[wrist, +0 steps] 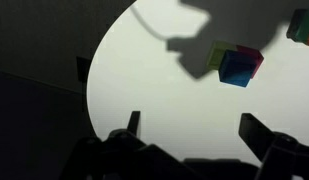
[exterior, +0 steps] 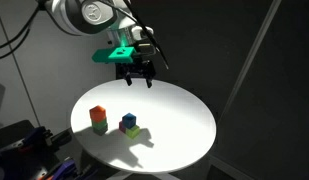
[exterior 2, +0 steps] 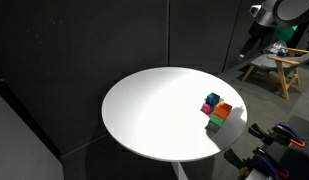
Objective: Remove the blue block from the mulberry block top and stack it on the orange block
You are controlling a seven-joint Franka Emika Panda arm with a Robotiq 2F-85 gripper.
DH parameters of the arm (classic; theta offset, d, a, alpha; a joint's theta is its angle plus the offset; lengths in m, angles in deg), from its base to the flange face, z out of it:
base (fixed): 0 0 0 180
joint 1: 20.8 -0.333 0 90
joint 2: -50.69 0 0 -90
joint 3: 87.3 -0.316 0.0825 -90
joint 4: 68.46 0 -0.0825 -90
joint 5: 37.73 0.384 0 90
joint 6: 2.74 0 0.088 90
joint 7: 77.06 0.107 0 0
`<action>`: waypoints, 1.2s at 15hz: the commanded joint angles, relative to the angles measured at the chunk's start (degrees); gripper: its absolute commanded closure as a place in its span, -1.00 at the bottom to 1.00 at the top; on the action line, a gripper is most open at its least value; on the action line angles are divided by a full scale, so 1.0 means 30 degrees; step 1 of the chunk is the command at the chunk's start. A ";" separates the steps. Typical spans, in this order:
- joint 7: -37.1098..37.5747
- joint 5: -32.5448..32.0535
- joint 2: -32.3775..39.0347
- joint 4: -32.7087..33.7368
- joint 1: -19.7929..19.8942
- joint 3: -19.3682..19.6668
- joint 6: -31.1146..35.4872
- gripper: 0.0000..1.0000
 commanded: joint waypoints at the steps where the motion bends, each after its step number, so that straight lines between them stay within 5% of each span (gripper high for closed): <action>1: -0.0058 0.0097 -0.0006 0.0012 0.0176 -0.0194 -0.0035 -1.00; 18: -0.0863 0.2613 0.1465 0.1520 -0.0925 -0.0162 -0.0943 -1.00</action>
